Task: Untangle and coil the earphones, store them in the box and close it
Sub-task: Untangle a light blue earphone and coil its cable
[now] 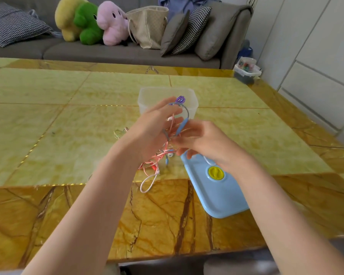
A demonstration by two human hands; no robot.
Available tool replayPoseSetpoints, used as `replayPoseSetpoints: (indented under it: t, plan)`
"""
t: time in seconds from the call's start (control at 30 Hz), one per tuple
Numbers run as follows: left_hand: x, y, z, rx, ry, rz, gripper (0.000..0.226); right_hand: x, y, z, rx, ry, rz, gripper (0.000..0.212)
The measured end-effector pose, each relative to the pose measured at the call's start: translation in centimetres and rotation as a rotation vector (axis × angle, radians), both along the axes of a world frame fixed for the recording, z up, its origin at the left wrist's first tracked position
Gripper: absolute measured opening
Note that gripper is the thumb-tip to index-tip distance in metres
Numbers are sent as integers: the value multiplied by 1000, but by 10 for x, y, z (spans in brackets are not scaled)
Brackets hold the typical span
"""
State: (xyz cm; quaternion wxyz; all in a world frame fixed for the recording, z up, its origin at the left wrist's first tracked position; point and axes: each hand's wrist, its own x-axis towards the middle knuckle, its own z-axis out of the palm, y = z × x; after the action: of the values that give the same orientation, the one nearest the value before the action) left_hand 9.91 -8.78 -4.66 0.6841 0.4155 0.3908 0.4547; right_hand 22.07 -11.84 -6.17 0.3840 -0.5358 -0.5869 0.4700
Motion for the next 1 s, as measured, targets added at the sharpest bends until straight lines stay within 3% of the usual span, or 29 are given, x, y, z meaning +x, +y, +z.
replayPoseSetpoints:
  t: [0.07, 0.17, 0.27, 0.33, 0.4, 0.47, 0.5, 0.57, 0.63, 0.73, 0.83, 0.9, 1.0]
  plan:
    - [-4, 0, 1, 23, 44, -34, 27, -7, 0, -6, -52, 34, 23, 13]
    - [-18, 0, 4, 121, 167, -61, 22, -2, 10, -11, 90, -52, -189, 19]
    - [-35, 10, 0, 226, 429, 106, 19, 17, 16, 2, 189, 77, -438, 24]
    - [-40, 19, -12, 301, 625, 185, 25, 24, 18, 8, 221, 160, -452, 21]
    - [-42, 23, -24, 398, 855, 109, 31, 24, 20, 7, 221, 166, -459, 17]
    - [-39, 21, -35, 478, 1057, -48, 38, 25, 25, 1, 179, 97, -513, 10]
    - [-38, 20, -40, 518, 1153, -89, 39, 26, 27, -2, 129, 35, -542, 21]
    - [-34, 18, -44, 562, 1301, -57, 42, 27, 27, -3, 79, -125, -571, 41]
    - [-34, 19, -45, 547, 1357, 76, 46, 24, 25, -2, 189, -261, -535, 31]
    - [-40, 23, -45, 398, 1364, 166, 43, 12, 15, 3, 287, -448, -290, 14]
    - [-34, 25, -50, 345, 1263, 72, 23, 4, 11, -3, 173, -688, -77, 49]
    - [-31, 26, -49, 321, 985, 136, 11, 2, 12, -13, 149, -775, -34, 50]
    - [-35, 23, -26, 146, 357, 259, 22, -1, 16, -16, 288, -650, -187, 16]
